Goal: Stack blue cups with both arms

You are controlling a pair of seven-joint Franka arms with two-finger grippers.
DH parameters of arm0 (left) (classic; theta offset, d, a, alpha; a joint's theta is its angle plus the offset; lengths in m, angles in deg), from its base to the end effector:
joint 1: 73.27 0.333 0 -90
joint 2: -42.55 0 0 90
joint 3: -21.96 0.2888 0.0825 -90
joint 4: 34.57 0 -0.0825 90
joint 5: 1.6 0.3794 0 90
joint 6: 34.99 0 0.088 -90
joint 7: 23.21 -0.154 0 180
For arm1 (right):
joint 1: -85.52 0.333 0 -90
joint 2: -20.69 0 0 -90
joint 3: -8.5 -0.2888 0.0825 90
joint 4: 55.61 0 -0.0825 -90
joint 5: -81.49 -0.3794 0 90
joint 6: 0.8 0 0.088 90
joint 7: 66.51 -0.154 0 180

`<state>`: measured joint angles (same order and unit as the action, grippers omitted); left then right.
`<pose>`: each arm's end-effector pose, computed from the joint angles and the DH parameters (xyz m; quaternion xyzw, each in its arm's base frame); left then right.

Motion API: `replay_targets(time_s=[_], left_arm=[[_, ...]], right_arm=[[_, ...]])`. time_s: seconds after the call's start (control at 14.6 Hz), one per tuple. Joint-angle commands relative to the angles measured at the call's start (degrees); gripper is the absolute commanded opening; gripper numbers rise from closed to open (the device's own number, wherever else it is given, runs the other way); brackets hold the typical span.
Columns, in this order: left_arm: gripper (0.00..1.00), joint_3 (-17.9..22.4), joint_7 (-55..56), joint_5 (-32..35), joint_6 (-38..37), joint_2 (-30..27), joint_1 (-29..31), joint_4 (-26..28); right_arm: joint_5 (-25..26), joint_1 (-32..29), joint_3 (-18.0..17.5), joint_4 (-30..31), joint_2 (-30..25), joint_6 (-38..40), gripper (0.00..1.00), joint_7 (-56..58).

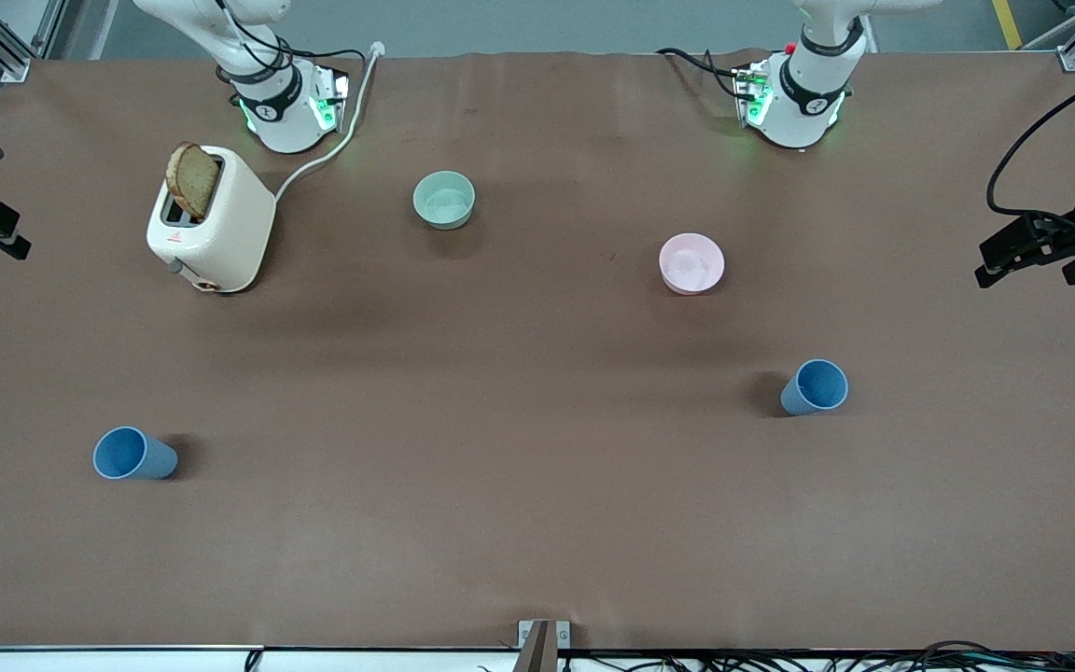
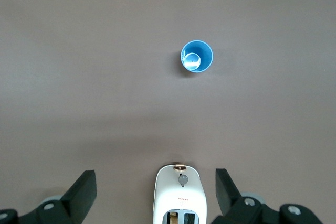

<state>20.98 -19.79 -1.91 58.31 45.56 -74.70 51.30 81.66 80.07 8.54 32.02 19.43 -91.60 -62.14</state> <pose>0.5743 -0.0248 0.5602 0.9992 0.0089 0.0384 0.0051 0.5466 -0.0530 0.5832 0.9992 -0.0098 0.0384 0.0048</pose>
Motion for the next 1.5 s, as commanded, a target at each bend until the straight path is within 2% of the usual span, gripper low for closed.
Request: replay_targets(time_s=[0.0, 0.48, 0.75, 0.96, 1.16, 1.43], left_arm=[[1.00, -0.25, -0.96, 0.66, -0.92, -1.08, 0.46, 0.09], [1.00, -0.25, -0.61, 1.01, -1.10, -0.38, -0.07, -2.36], [1.00, -0.25, -0.61, 0.57, -1.71, 0.41, 0.63, -2.02], [1.00, -0.16, -0.78, 0.31, -4.70, 1.03, 0.72, -2.10], [1.00, -0.16, -0.52, 0.66, -4.52, 1.47, -0.07, -2.28], [1.00, -0.25, -0.96, 0.31, -4.44, 7.78, 0.55, -1.93]], right_arm=[[-0.79, -0.08, 0.14, 0.09, -0.33, 0.27, 1.00, -0.06], [-0.79, -0.08, 0.14, 0.09, -0.24, 0.18, 1.00, 0.03], [-0.97, -0.34, 0.14, 0.09, -0.15, -0.25, 1.00, 0.03], [-0.97, -1.21, 0.75, 0.09, 1.07, -0.52, 1.00, -0.15], [-2.63, -1.57, 2.59, 0.09, 4.06, -2.71, 1.00, 0.03], [-7.20, -1.66, 6.20, 0.61, 10.20, -7.53, 1.00, 1.69]])
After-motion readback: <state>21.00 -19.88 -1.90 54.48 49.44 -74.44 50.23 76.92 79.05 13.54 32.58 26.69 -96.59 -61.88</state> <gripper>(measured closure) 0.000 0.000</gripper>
